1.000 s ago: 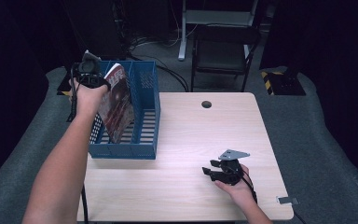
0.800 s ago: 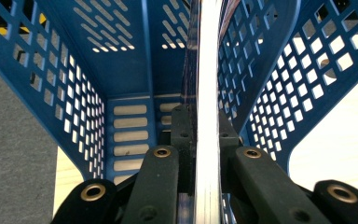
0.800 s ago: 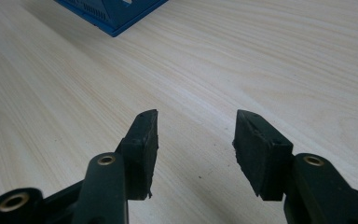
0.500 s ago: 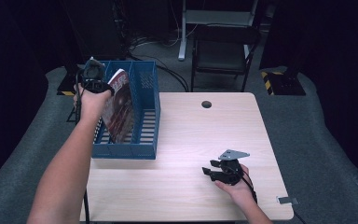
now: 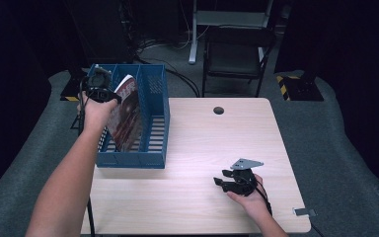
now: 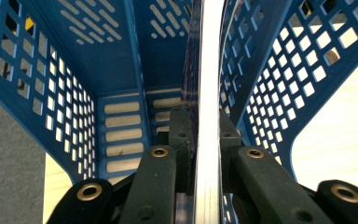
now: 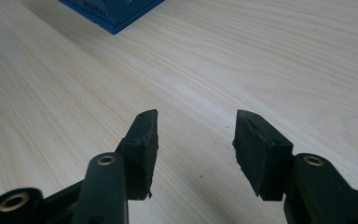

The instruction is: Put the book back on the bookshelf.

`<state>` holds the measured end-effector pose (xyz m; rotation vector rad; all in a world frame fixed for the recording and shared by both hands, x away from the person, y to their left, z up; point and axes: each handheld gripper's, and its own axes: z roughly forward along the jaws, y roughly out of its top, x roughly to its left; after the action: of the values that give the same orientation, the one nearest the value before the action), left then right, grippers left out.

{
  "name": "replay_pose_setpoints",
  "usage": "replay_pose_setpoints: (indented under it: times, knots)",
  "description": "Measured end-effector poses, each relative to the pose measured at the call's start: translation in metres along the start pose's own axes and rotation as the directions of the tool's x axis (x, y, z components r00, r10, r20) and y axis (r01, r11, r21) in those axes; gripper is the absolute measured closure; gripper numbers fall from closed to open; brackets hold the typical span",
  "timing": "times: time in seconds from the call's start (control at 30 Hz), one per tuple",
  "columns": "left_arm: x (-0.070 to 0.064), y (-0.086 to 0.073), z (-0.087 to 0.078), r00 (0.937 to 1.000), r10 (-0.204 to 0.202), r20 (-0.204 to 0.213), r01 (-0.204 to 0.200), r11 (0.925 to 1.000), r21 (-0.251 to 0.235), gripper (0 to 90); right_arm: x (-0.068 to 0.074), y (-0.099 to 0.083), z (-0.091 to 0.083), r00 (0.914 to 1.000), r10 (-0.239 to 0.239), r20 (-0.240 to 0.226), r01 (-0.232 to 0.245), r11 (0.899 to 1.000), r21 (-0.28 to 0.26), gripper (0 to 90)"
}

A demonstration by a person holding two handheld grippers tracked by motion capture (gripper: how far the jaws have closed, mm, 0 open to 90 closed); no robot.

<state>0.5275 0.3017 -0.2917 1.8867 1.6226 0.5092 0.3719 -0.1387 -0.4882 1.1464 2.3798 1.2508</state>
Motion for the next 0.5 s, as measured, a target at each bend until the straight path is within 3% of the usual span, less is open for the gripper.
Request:
replay_pose_setpoints:
  times: [0.5]
  knots:
    - [0.0031, -0.0106, -0.0044, 0.9986, 0.027, 0.047, -0.027, 0.9995, 0.014, 66.6, 0.0000, -0.0002, 0.0003, 1.0000, -0.004, 0.000, 0.004, 1.000, -0.004, 49.3]
